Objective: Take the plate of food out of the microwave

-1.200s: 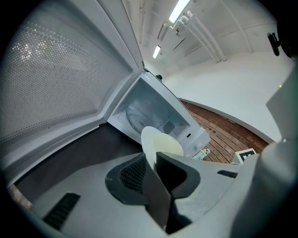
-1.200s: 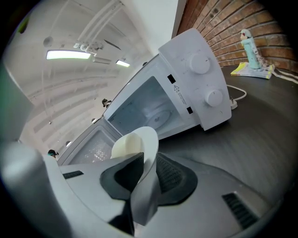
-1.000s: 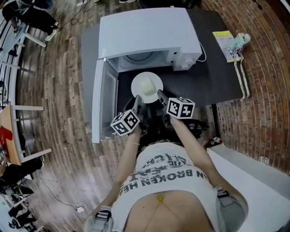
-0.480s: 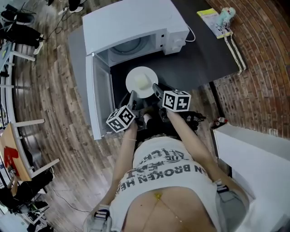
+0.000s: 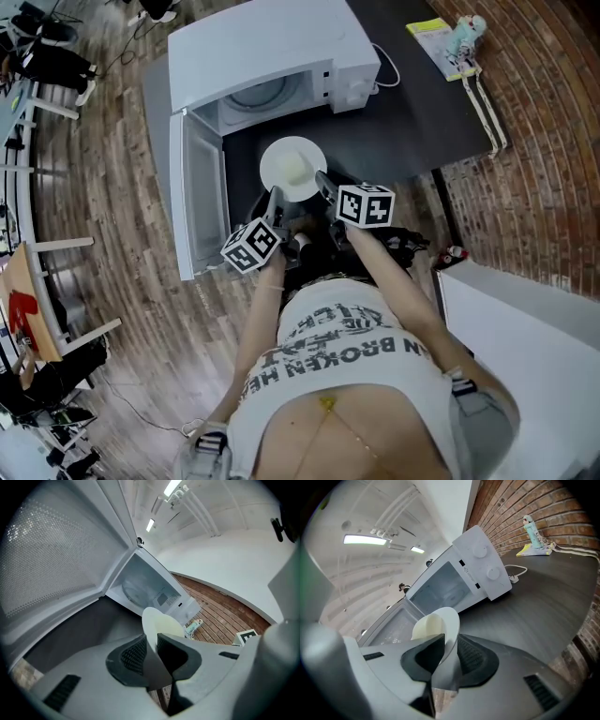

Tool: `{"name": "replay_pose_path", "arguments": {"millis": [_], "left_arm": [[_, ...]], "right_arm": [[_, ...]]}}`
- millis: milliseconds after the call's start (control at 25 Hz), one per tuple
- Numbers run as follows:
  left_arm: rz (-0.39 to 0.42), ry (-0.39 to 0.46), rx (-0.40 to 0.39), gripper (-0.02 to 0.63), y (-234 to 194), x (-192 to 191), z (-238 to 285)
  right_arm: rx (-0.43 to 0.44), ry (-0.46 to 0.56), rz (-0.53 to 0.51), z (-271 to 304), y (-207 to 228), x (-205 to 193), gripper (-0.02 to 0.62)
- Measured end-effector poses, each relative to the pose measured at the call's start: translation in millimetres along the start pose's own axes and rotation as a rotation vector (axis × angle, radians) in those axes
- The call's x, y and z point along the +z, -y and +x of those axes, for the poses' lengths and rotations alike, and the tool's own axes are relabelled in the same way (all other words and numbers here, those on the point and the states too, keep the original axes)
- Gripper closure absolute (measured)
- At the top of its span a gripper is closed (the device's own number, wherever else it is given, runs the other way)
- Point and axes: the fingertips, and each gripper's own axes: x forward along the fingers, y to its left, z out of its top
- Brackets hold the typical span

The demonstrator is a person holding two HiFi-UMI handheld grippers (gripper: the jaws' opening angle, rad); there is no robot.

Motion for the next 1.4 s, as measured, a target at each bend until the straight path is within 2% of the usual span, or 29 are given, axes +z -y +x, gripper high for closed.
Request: {"name": "replay_pose_path", "arguments": {"millis": [480, 1400], "left_arm": [[-0.033, 0.068, 0.061, 0.530, 35.2, -24.3, 0.0], [-0.043, 0.103, 0.106, 0.530, 62.5, -51.7, 0.5]], "right_arm": [[0.060, -0.055, -0.023, -26.1, 23.8, 10.0, 0.515], [0.107, -0.089, -0.042, -51.4, 48.9, 12.2, 0.515]]}}
